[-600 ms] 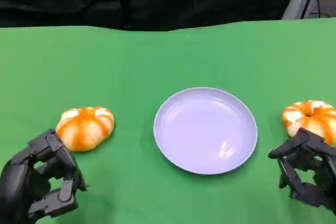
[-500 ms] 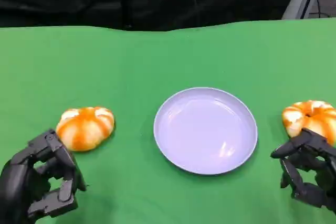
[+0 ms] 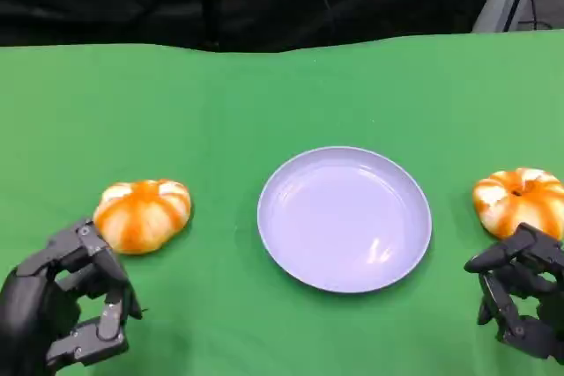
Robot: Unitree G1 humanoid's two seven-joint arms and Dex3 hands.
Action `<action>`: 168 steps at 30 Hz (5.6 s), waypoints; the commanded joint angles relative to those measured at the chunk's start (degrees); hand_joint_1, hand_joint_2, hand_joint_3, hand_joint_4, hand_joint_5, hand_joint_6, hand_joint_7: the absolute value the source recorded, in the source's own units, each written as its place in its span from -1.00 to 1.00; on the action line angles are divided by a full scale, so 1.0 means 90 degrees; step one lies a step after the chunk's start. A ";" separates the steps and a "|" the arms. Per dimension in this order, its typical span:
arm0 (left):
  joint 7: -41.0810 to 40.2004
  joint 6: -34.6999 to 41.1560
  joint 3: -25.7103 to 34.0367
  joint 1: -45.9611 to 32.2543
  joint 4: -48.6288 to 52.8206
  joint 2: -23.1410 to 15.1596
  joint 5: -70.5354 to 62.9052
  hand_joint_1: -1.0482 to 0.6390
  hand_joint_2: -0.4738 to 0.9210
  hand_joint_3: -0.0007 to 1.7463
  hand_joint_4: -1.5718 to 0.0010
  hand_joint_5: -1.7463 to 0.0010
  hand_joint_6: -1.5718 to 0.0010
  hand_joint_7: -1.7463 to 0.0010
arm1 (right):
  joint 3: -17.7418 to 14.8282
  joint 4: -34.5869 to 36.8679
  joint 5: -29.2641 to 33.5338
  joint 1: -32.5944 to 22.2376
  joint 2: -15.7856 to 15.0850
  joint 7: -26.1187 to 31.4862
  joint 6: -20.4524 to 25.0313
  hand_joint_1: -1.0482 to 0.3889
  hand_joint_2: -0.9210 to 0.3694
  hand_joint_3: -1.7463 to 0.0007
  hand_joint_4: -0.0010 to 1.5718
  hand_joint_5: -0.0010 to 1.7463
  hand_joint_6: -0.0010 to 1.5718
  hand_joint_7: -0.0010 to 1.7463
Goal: Grasp the bread from the table and place it into the plate.
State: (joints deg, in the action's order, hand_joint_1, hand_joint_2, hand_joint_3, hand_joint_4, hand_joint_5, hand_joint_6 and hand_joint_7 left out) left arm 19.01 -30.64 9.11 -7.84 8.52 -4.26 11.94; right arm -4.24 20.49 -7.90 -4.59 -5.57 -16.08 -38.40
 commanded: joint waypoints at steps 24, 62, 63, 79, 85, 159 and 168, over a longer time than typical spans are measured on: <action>-0.0637 0.1894 -0.0702 0.1804 -0.1624 -0.2850 -0.6653 -0.77 0.95 -0.99 0.36 0.94 0.39 1.00 | -0.0021 -0.0141 0.0040 0.0008 -0.0050 -0.0017 0.0056 0.23 -0.85 0.22 0.02 0.91 0.00 0.57; -0.0482 0.2907 -0.2518 0.2874 0.0315 -0.2930 -0.6031 -0.86 1.00 -0.88 0.42 0.99 0.43 1.00 | 0.0019 -0.0294 0.0167 -0.0045 -0.0004 0.0102 0.0099 0.24 -0.79 0.15 0.01 0.92 -0.02 0.61; -0.0492 0.2915 -0.2526 0.2874 0.0290 -0.2941 -0.6041 -0.86 1.00 -0.87 0.42 0.99 0.43 1.00 | 0.0019 -0.0308 0.0171 -0.0053 -0.0001 0.0112 0.0111 0.24 -0.80 0.15 0.01 0.92 -0.02 0.61; -0.0905 0.3290 -0.2896 0.3076 0.0823 -0.2804 -0.6432 -0.88 1.00 -0.85 0.51 0.99 0.54 1.00 | 0.0022 -0.0273 0.0157 -0.0057 0.0005 0.0084 0.0035 0.23 -0.80 0.15 0.02 0.93 -0.01 0.61; -0.0954 0.3326 -0.3110 0.3323 0.1338 -0.2730 -0.6418 -0.89 1.00 -0.85 0.52 1.00 0.55 1.00 | 0.0026 -0.0274 0.0178 -0.0061 0.0003 0.0084 0.0008 0.23 -0.81 0.16 0.02 0.92 -0.01 0.61; -0.4165 0.1695 -0.2946 0.3457 0.2912 -0.1883 -0.5174 0.17 0.89 -0.35 0.06 -1.00 0.24 -0.91 | 0.0079 -0.0772 0.0193 -0.0314 0.0061 0.0139 0.0318 0.25 -0.80 0.15 0.02 0.92 -0.01 0.60; -0.4030 0.1861 -0.2771 0.3326 0.2358 -0.1903 -0.5218 0.20 0.80 -0.31 0.11 -1.00 0.34 -1.00 | 0.0086 -0.0841 0.0171 -0.0344 0.0057 0.0117 0.0383 0.25 -0.80 0.15 0.01 0.92 0.00 0.58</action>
State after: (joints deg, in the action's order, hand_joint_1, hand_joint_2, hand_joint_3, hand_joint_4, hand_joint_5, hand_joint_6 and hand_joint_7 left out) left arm -18.17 -14.41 -16.38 22.85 30.45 -20.48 -35.29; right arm -3.38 13.89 -5.64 -7.32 -4.72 -15.06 -35.25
